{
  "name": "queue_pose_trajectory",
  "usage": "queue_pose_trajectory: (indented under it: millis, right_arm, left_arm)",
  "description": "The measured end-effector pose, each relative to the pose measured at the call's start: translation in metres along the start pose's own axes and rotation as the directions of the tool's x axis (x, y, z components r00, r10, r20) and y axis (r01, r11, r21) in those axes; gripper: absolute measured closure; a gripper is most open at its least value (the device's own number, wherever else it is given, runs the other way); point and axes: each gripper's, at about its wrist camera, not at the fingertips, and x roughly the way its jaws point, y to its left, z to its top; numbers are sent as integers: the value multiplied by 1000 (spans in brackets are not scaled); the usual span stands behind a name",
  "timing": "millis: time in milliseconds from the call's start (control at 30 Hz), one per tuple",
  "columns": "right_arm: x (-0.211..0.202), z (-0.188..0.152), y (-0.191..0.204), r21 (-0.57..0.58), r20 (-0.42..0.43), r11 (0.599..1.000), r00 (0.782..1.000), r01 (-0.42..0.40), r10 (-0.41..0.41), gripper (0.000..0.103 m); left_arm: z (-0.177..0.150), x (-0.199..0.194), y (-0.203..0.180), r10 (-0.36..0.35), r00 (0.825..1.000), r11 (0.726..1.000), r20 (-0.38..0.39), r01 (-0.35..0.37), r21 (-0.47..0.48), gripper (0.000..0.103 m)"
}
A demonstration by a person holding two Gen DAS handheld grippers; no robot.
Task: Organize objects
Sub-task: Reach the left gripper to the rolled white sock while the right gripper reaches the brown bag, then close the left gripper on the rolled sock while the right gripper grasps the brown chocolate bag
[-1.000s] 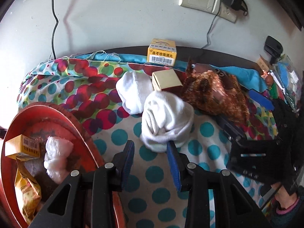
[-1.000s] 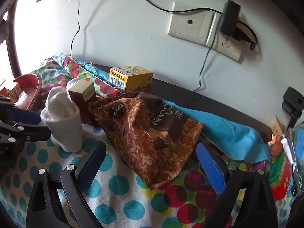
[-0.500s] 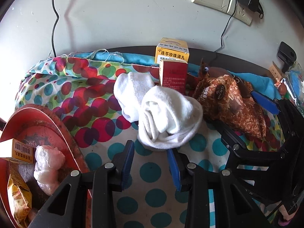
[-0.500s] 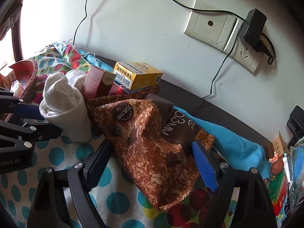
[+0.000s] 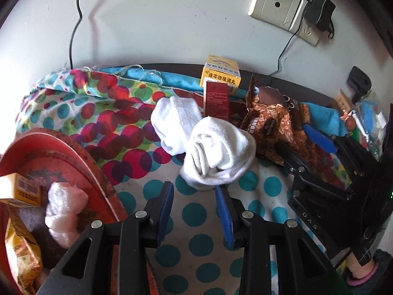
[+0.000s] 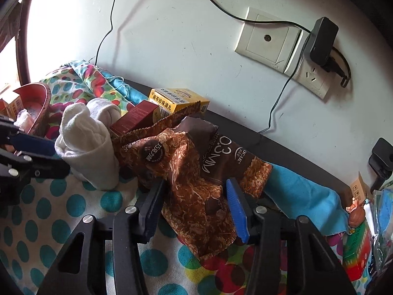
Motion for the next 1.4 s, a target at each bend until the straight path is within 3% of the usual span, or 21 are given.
queue_pose_trajectory:
  millis: [167, 333, 567, 867, 1033, 1133, 1167, 1200, 1400]
  right_arm:
    - [0, 1, -3, 14, -2, 1000, 1000, -15, 15, 56]
    - [-1, 1, -7, 30, -2, 999, 999, -38, 38, 56]
    - [-2, 2, -10, 47, 1, 997, 998, -59, 59, 57]
    - [-3, 2, -8, 47, 12, 997, 998, -55, 55, 64]
    - [-7, 1, -7, 46, 25, 998, 998, -52, 51, 70]
    - [-8, 0, -7, 50, 36, 997, 998, -55, 53, 74]
    - [-10, 0, -8, 54, 48, 997, 997, -57, 55, 93]
    - [-13, 0, -7, 54, 60, 997, 996, -64, 61, 95]
    - [-16, -2, -4, 51, 60, 996, 996, -66, 63, 96]
  left_arm:
    - [0, 10, -4, -32, 1000, 999, -1, 32, 6, 58]
    - [3, 10, -16, 14, 999, 998, 49, -17, 58, 57]
    - [22, 21, -21, -40, 999, 999, 31, 38, 35, 53]
    - [28, 35, -28, -34, 998, 999, 45, 33, 19, 51]
    - [22, 31, -27, -63, 997, 998, 49, 63, 7, 68]
    - [17, 26, -28, -71, 996, 997, 50, 71, 5, 72]
    - [15, 23, -30, -67, 996, 998, 55, 66, 14, 72]
    - [13, 20, -31, -67, 996, 998, 56, 66, 21, 72]
    - [-1, -6, -40, -86, 993, 995, 82, 81, 58, 72]
